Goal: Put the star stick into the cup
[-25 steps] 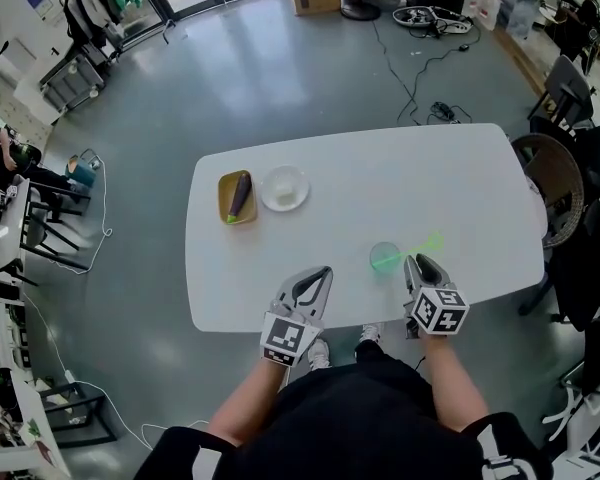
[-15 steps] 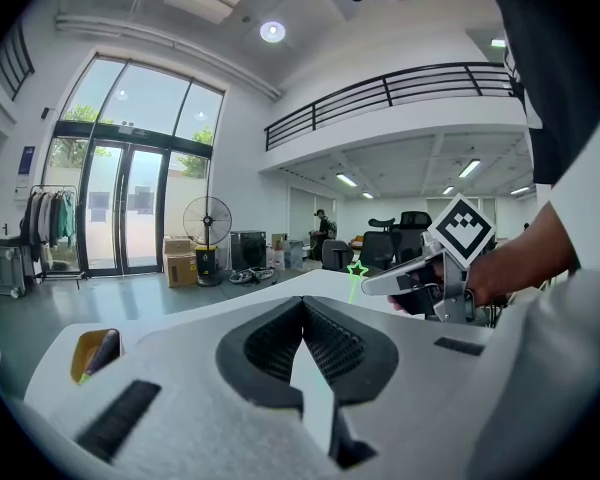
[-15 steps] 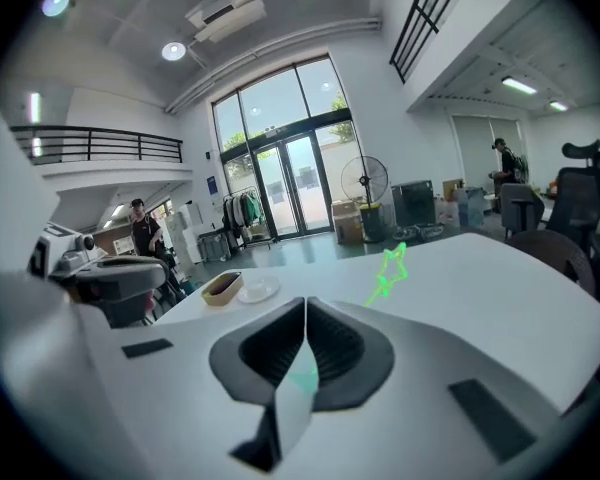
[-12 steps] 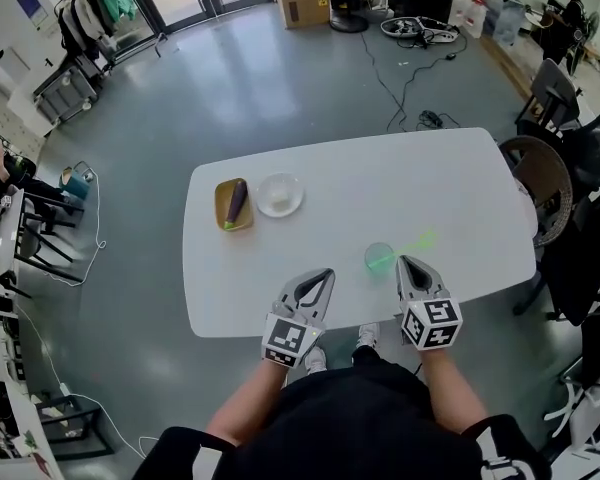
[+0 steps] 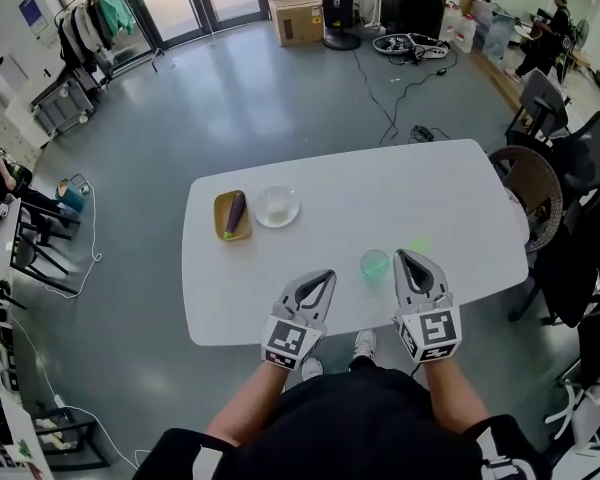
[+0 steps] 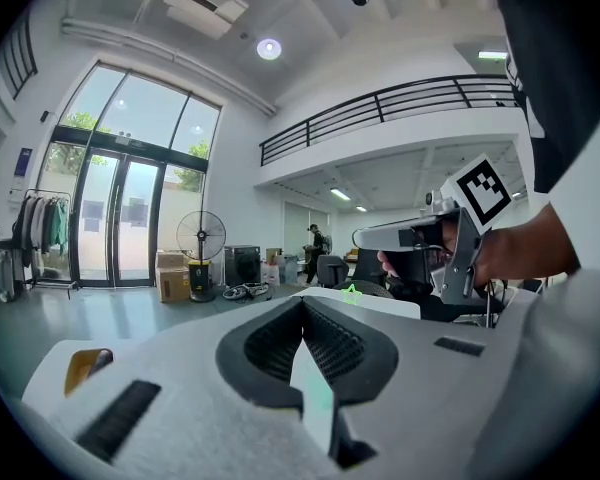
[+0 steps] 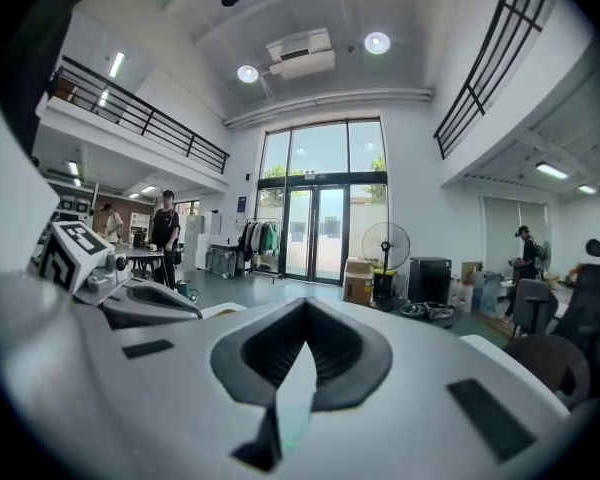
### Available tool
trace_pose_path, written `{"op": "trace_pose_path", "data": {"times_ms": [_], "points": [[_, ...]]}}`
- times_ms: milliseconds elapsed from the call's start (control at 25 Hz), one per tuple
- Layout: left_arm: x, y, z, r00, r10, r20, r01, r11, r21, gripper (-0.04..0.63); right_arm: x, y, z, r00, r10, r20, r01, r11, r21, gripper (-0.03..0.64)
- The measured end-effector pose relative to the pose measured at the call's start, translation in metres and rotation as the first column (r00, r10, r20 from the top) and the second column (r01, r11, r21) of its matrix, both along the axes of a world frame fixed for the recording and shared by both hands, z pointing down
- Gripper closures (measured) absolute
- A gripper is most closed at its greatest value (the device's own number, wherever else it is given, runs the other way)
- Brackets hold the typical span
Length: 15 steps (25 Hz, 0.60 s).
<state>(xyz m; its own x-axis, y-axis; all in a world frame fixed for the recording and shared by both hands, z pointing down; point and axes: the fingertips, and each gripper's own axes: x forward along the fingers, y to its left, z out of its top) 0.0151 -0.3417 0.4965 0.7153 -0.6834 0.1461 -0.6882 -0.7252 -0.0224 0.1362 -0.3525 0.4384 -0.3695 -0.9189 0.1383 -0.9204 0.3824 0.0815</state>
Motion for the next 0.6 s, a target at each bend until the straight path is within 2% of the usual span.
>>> {"op": "trace_pose_path", "data": {"times_ms": [600], "points": [[0.0035, 0.0054, -0.0085, 1.000, 0.015, 0.003, -0.015, 1.000, 0.014, 0.584, 0.0003, 0.0056, -0.0089, 1.000, -0.004, -0.014, 0.004, 1.000, 0.026, 0.614]]}}
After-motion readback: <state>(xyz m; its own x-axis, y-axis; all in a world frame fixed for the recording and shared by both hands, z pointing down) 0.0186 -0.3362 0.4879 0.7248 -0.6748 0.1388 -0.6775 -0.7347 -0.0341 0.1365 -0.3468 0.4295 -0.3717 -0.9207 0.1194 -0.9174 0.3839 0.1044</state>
